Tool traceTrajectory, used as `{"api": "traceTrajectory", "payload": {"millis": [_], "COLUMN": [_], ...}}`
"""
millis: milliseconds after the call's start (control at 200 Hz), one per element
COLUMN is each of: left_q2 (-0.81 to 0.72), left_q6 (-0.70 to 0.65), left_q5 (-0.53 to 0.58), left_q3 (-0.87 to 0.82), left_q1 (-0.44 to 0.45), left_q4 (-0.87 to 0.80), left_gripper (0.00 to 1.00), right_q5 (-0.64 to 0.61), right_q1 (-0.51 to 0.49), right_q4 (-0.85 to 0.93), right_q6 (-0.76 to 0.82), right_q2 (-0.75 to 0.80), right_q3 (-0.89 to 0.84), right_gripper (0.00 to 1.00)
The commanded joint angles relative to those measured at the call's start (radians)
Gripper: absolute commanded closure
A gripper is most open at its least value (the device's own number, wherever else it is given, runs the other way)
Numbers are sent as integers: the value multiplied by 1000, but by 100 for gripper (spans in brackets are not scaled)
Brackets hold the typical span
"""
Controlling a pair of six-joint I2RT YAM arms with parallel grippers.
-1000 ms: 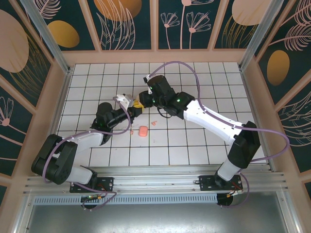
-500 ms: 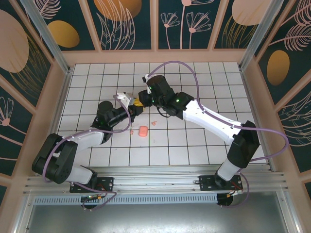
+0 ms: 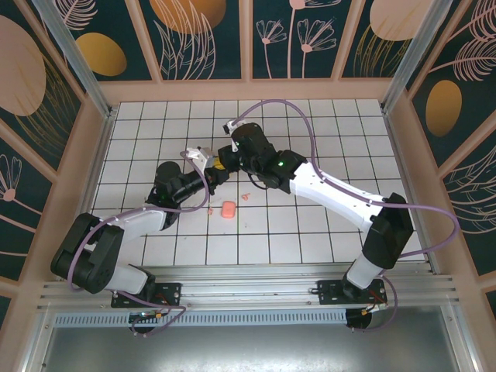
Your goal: Insert the wireless bluetooth earbuds into the charging case
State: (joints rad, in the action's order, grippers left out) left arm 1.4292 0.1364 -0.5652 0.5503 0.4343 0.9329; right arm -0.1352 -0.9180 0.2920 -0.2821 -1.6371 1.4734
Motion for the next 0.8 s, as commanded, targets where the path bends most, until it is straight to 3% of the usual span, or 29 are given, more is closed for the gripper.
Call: {"api": "traceTrajectory", "payload": {"millis": [0,335,796], "left_q2": [2,-15,-37], "left_q6": [19,-2,-49], "left_q5": [1,46,155], "left_q3": [42,42,40], "left_q1": [4,9,20], "left_q4": [73,57,30], "left_gripper": [86,86,85], "right_q5": [26,-14,-174], "right_q1": [-23,-28,-58], "right_q4": [-12,61,264], "right_q6": [15,-2,-392], "right_q2": [0,-8,-102], "right_q3": [-24,-24,87], "right_gripper": [81,80,82]}}
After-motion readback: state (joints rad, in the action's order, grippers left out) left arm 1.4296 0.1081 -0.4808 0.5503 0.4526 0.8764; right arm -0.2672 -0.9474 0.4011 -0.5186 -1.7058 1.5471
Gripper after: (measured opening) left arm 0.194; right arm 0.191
